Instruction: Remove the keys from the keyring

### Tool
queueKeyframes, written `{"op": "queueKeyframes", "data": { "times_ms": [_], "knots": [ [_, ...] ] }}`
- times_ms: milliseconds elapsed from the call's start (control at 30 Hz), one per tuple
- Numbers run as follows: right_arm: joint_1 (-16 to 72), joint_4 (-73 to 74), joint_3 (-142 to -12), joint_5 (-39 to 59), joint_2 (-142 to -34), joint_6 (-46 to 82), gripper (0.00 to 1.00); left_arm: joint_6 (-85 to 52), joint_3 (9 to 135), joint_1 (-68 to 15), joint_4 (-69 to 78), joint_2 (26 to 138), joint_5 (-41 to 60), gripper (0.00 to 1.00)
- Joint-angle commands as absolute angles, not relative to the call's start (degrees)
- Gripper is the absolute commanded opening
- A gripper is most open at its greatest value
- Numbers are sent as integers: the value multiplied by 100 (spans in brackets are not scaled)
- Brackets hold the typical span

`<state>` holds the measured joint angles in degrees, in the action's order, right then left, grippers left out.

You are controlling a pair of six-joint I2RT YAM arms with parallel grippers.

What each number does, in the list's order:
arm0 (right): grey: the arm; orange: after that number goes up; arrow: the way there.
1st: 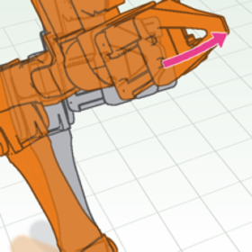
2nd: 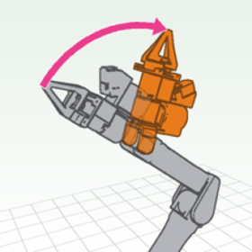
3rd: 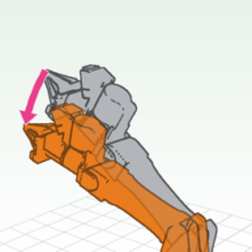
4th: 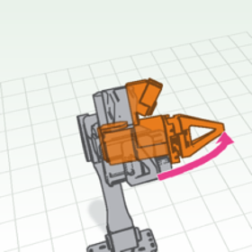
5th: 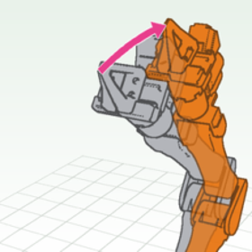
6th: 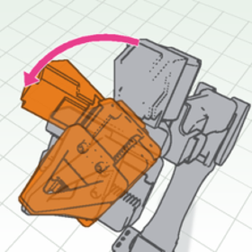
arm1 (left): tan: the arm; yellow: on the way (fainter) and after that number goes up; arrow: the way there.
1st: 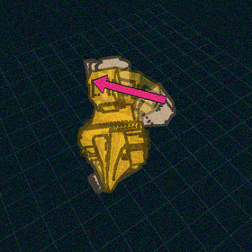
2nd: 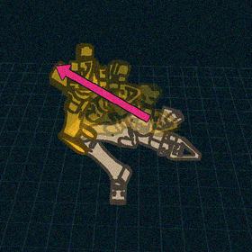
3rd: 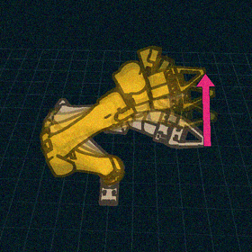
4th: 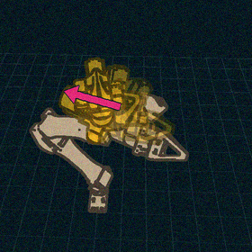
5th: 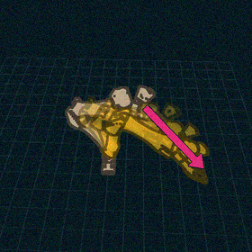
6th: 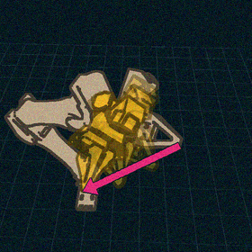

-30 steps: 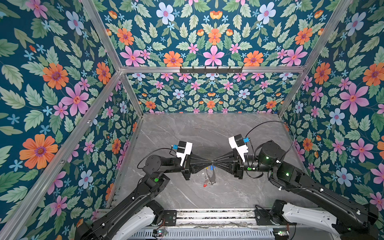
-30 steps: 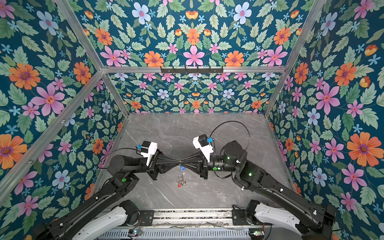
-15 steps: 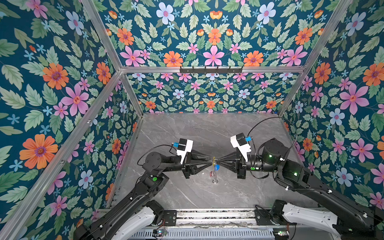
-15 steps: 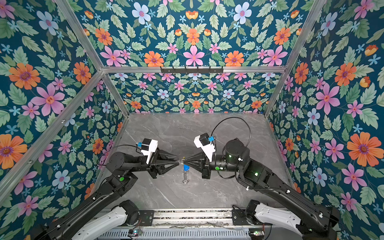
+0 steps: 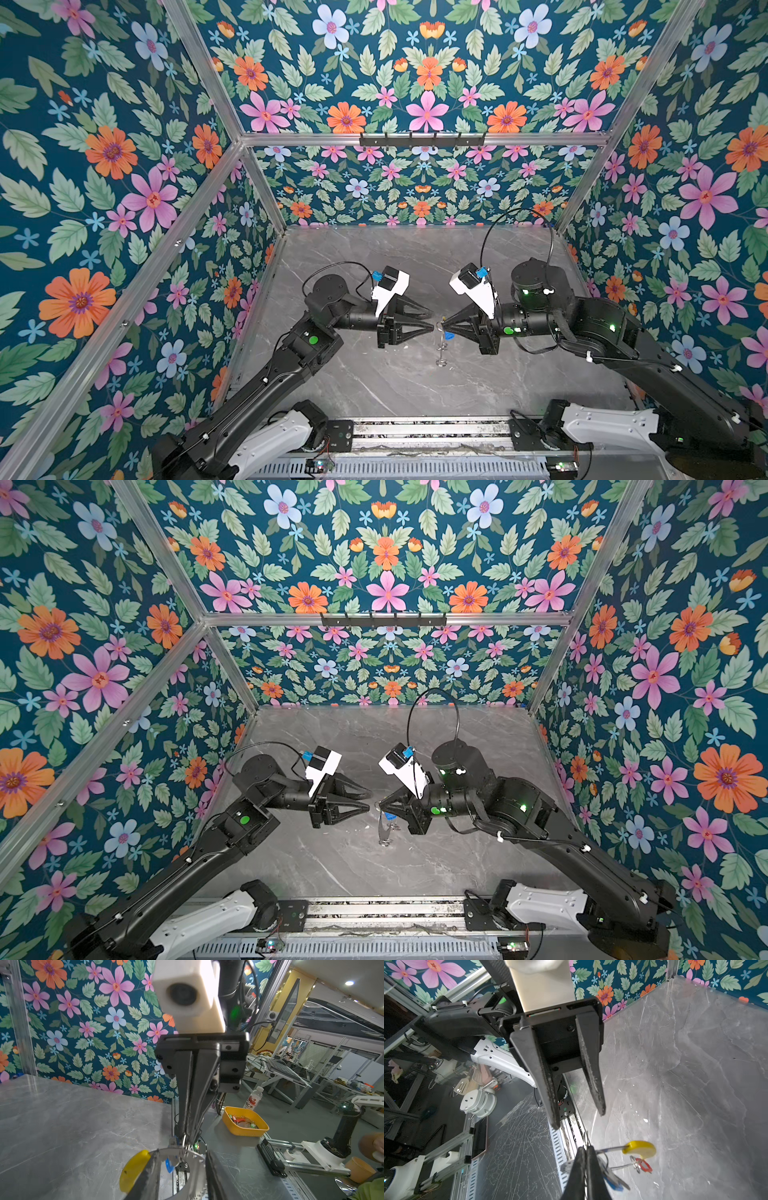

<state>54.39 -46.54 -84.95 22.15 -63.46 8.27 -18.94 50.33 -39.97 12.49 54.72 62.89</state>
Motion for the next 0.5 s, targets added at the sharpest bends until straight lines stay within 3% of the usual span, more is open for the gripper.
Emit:
{"op": "queueKeyframes", "data": {
  "times_ms": [0,167,467],
  "knots": [
    [5490,-4943,-8662,2058,-6445,600,0,-1714,5102,-3992,1081,5543,6664,38],
    [5584,-4944,-8797,1920,-6595,532,0,-1781,5142,-3990,1124,5624,6812,36],
    [5622,-4977,-8897,1522,-6740,501,0,-1813,5115,-3994,1160,5704,7004,21]
  ]
}}
